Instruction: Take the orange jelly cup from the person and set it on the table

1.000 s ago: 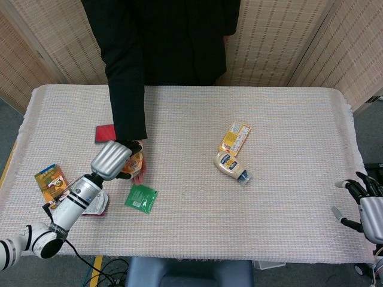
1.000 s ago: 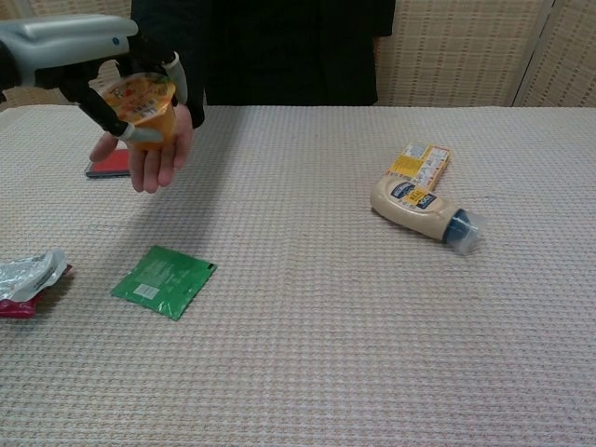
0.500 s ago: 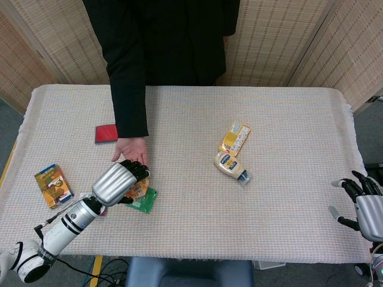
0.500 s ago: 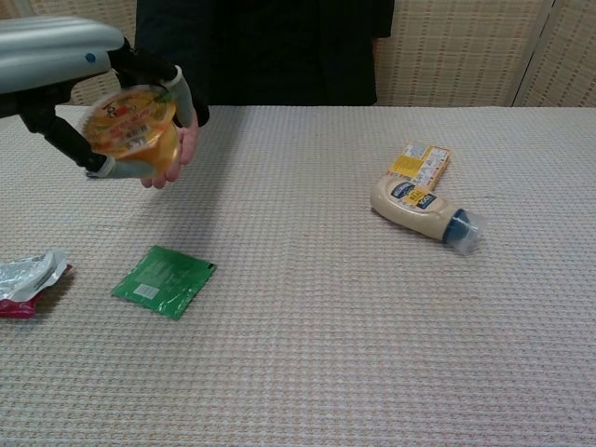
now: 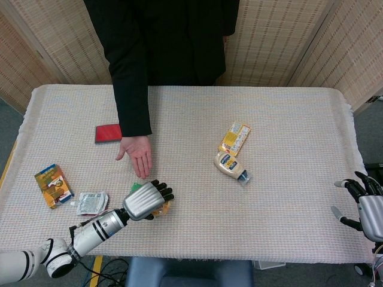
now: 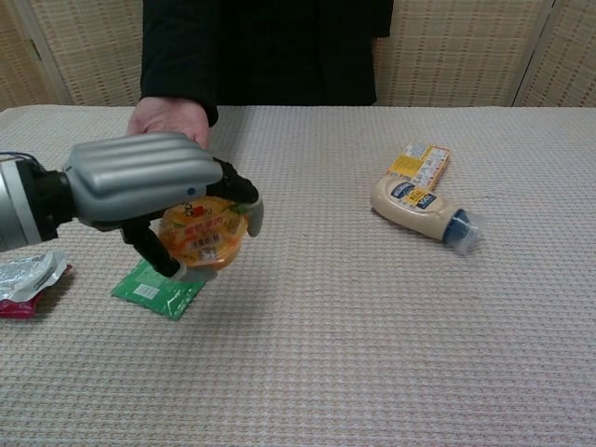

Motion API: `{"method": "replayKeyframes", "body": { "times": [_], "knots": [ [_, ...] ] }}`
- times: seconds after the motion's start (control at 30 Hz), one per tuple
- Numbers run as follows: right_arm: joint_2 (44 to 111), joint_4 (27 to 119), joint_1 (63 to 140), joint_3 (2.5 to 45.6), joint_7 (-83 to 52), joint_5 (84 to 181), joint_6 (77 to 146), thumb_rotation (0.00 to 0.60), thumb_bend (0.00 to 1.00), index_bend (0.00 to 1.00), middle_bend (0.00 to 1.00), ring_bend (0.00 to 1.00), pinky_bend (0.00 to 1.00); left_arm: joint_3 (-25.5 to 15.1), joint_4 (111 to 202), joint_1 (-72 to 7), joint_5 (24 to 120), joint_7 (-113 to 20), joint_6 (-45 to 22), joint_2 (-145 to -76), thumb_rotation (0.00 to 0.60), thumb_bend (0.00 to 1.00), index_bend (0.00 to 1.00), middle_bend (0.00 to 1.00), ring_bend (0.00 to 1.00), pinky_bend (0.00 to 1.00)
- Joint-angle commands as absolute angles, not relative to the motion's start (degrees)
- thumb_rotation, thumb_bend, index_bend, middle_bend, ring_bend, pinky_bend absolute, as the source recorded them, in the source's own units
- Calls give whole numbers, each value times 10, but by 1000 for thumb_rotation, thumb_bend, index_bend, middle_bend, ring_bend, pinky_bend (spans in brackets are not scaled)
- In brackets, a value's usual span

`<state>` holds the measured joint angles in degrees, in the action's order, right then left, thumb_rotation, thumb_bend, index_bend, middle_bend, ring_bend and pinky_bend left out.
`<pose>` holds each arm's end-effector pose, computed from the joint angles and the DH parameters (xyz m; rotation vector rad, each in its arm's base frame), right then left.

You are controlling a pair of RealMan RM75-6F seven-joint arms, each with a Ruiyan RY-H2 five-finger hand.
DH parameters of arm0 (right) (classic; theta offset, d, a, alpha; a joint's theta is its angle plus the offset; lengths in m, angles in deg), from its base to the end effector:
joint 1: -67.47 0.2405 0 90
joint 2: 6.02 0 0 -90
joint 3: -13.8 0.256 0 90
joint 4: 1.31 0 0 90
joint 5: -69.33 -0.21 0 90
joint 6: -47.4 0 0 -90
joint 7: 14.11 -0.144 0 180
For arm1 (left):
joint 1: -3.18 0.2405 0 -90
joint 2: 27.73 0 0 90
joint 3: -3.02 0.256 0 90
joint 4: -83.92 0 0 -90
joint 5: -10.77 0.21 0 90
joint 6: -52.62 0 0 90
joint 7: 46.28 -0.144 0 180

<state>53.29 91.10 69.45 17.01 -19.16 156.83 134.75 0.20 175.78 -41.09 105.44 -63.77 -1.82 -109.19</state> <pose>-0.3185 -0.1667 0.1905 1.3509 -0.8900 0.9193 -0.1068 0.2872 -0.0083 -2.3249 -0.4043 -1.0412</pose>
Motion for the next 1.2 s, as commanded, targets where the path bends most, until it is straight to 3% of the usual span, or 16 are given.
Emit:
{"method": "replayKeyframes", "body": {
  "times": [0.03,0.27,0.37,0.53,0.6,0.77,1.2],
  "knots": [
    [533,908,693,171,-194,1564,1347,600,245,298,308,146,157,-3,1721,-424,1036,-652,0,-1127,600,327,524,427,429,760],
    [534,901,692,171,-201,1561,1346,600,246,298,308,146,157,5,1679,-428,1005,-691,26,-1164,600,328,440,346,407,752],
    [534,901,692,171,-201,1560,1344,600,246,298,308,146,157,10,1682,-427,992,-703,34,-1164,600,327,357,254,333,699],
    [534,902,694,171,-198,1563,1342,600,246,298,308,146,157,16,1710,-424,975,-697,43,-1151,600,327,173,45,63,432],
    [535,903,694,171,-197,1562,1342,600,246,298,308,146,157,20,1723,-422,981,-691,36,-1142,600,327,125,5,11,368],
    [533,906,693,172,-195,1563,1345,600,245,298,308,146,157,29,1751,-408,1006,-671,-2,-1115,600,327,67,0,0,329],
    [529,912,690,171,-191,1565,1349,600,246,298,308,146,157,46,1843,-335,1050,-597,-147,-995,600,327,63,0,0,314]
  ]
}}
